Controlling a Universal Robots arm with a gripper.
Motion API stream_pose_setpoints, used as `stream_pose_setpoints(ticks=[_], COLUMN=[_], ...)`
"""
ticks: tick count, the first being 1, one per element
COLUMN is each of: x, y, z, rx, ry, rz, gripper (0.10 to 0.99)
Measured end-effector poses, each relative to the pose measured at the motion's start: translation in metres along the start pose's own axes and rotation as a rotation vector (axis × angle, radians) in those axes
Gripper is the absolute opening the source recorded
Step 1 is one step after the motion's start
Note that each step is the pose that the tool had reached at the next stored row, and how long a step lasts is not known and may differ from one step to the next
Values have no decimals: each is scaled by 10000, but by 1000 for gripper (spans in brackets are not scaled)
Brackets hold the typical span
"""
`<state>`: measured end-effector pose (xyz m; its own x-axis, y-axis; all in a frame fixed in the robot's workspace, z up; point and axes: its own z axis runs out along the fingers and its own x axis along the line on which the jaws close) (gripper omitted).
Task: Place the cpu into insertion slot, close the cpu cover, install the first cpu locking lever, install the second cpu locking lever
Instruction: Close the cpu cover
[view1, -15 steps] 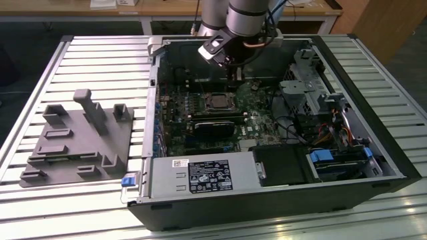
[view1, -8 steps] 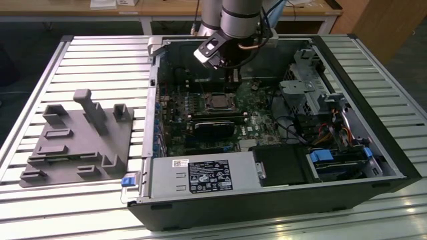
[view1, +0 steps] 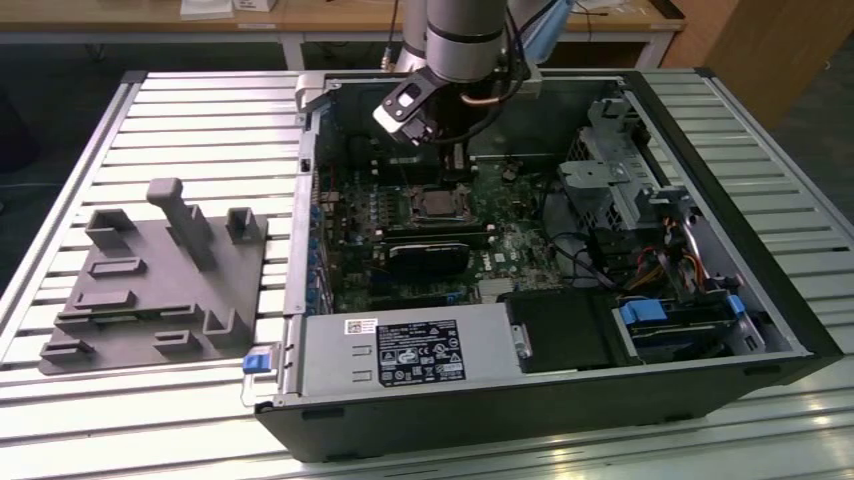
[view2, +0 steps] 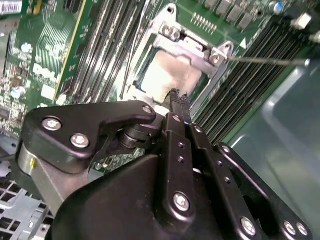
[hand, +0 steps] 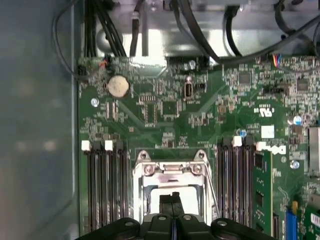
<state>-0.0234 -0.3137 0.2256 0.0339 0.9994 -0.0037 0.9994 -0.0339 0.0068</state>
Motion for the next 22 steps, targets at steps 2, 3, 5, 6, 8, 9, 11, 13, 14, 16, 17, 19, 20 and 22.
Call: stream_pose_setpoints(ticks=[2,3,5,6,8,9,11,13,14,16,17,19,20,22], x=[-20,-24,-30,-35,-37,-38,-38,-38,-38,-38,-38,-38,-38,-38], y=[-54,-66,-86,-110,-139,-144,-144,-144,-144,-144,-144,-144,-144,-144], z=[19,25,36,45,54,56,56,57,57,57,58,58,59,60], rx=[-23,-28,-34,-38,-48,-50,-48,-49,-49,-49,-49,-50,-50,-49], ry=[25,32,43,50,66,68,66,68,68,69,70,74,76,79], rz=[-3,-4,-5,-7,-8,-9,-10,-10,-11,-128,-259,-619,-805,-1165], gripper=[106,106,106,106,106,106,106,106,106,106,106,106,106,106])
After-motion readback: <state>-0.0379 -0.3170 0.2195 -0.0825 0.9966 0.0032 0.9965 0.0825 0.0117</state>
